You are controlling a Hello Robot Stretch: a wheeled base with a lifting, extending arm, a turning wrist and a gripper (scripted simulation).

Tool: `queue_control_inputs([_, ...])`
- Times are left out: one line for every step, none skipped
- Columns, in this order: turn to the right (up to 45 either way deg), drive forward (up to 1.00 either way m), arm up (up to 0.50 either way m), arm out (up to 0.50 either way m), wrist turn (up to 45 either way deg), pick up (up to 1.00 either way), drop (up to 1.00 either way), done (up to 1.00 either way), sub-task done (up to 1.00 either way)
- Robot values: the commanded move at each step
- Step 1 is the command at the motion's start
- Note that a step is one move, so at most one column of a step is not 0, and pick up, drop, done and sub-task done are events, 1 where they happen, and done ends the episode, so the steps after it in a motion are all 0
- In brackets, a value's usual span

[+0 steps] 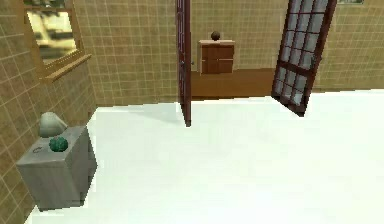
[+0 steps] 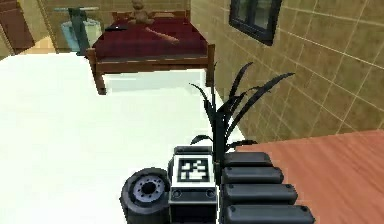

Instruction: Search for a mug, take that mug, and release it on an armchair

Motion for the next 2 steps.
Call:
queue_control_inputs([-9.0, 0.00, 0.00, 0.00, 0.0, 0.00, 0.00, 0.00, 0.00])
queue_control_inputs([0.0, 0.30, 0.00, 0.00, 0.0, 0.00, 0.00, 0.00, 0.00])
